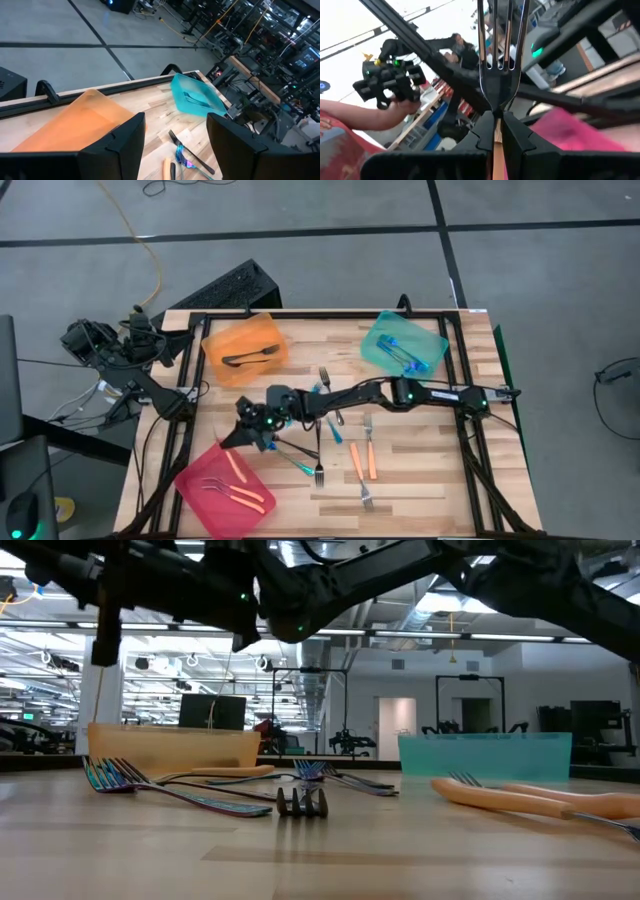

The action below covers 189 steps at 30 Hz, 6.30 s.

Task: Sort silverware by color (type)
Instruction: Put the orange fork into the pink bin, then put the black fork into the orange bin

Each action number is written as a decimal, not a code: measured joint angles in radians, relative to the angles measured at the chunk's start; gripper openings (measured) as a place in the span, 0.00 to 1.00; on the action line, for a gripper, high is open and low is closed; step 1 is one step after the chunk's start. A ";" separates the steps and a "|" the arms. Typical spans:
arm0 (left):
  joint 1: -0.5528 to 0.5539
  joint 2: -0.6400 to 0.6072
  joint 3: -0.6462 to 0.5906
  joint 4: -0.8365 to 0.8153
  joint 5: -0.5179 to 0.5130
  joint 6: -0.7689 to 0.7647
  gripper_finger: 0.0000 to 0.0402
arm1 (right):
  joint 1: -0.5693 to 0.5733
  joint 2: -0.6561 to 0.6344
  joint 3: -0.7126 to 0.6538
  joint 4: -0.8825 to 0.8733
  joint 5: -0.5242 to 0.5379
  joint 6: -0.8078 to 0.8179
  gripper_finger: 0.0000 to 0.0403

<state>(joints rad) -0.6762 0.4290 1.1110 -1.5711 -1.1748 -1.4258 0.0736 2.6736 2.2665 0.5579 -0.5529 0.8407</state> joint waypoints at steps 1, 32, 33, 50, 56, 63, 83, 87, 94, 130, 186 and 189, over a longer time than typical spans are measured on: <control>0.000 0.000 0.000 0.000 0.000 0.000 0.49 | 0.004 0.005 0.000 -0.002 0.000 0.000 0.09; 0.000 0.000 0.000 0.000 0.000 0.034 0.49 | 0.032 0.018 0.000 0.027 -0.083 -0.145 0.08; 0.000 0.000 0.000 0.000 0.000 0.034 0.49 | 0.032 0.018 0.000 0.034 -0.086 -0.150 0.08; 0.000 0.000 0.000 0.000 0.000 0.033 0.49 | 0.035 0.094 0.002 0.208 -0.104 0.027 0.08; 0.000 0.000 0.000 0.000 0.000 0.033 0.49 | 0.037 0.096 0.001 0.022 -0.151 -0.051 0.08; 0.000 0.000 0.000 0.000 0.000 0.033 0.49 | 0.037 0.097 0.000 -0.017 -0.175 -0.094 0.08; 0.000 0.000 0.000 0.000 0.000 0.030 0.49 | 0.035 0.097 0.000 -0.176 -0.114 -0.116 0.11; 0.000 0.000 0.000 0.000 0.000 0.030 0.49 | 0.035 0.097 0.000 -0.185 -0.089 -0.116 0.13; 0.000 0.000 0.000 0.000 0.016 0.032 0.49 | 0.035 0.097 0.000 -0.191 -0.068 -0.116 0.15; 0.000 0.000 0.000 0.000 0.036 0.034 0.49 | 0.035 0.096 0.001 -0.212 -0.072 -0.146 0.21; 0.000 0.000 0.000 0.000 0.044 0.027 0.49 | -0.308 -0.561 0.084 -1.932 0.207 -0.775 0.28; 0.000 0.000 0.000 0.000 0.035 0.029 0.49 | -0.277 -0.579 0.082 -2.091 0.517 -0.636 0.28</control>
<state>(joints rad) -0.6763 0.4290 1.1107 -1.5711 -1.1399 -1.3972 -0.2036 2.0949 2.3489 -1.5330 -0.0364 0.2049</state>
